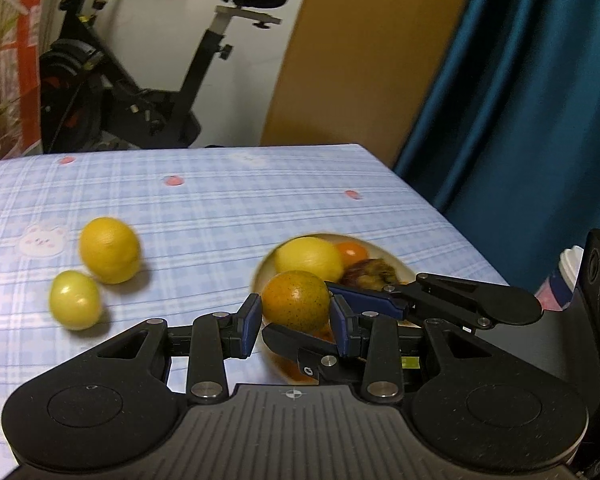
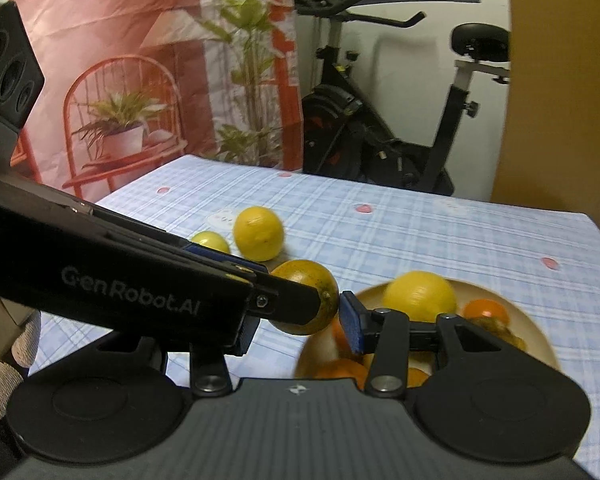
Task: Organize fruits
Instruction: 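Carry the orange over the plate, lower it and open both grippers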
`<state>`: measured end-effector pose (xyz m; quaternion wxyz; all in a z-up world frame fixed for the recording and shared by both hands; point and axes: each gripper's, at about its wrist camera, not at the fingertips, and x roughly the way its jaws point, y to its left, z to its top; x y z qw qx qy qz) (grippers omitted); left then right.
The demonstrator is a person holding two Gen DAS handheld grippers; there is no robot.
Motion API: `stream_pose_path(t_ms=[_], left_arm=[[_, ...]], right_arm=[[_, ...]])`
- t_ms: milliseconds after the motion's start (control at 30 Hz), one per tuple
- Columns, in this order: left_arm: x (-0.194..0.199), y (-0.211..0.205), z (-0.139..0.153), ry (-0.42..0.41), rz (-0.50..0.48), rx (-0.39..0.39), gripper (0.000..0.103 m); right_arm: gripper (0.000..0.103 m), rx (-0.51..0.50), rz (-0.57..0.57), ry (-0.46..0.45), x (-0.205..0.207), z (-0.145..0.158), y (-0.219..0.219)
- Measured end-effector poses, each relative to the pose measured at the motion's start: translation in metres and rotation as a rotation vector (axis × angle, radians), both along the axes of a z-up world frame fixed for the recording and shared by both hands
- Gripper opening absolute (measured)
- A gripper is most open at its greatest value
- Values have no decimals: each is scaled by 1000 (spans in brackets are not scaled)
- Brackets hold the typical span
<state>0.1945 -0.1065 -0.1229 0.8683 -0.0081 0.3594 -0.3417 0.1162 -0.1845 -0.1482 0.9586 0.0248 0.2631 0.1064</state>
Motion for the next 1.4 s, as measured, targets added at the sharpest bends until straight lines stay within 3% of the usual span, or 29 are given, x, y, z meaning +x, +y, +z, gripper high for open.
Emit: stream_pose_path(t_ms=[367,633,967,1400], left_arm=[[-9,-39,-1,-16,-80,16,39],[-17,-46,-13,-6,-116,32,39],[-6,-48,-17,10,-86,9,41],[17,-41,-20,33,-15,5,42]], right_arm=[[46,50,-98,-14,-26,3,-35],[46,80,-138,2,-40,-7,-48],[46,78,-153,-6,-34,-10,-50],[46,-13,-160,9,-5,-11,-33]])
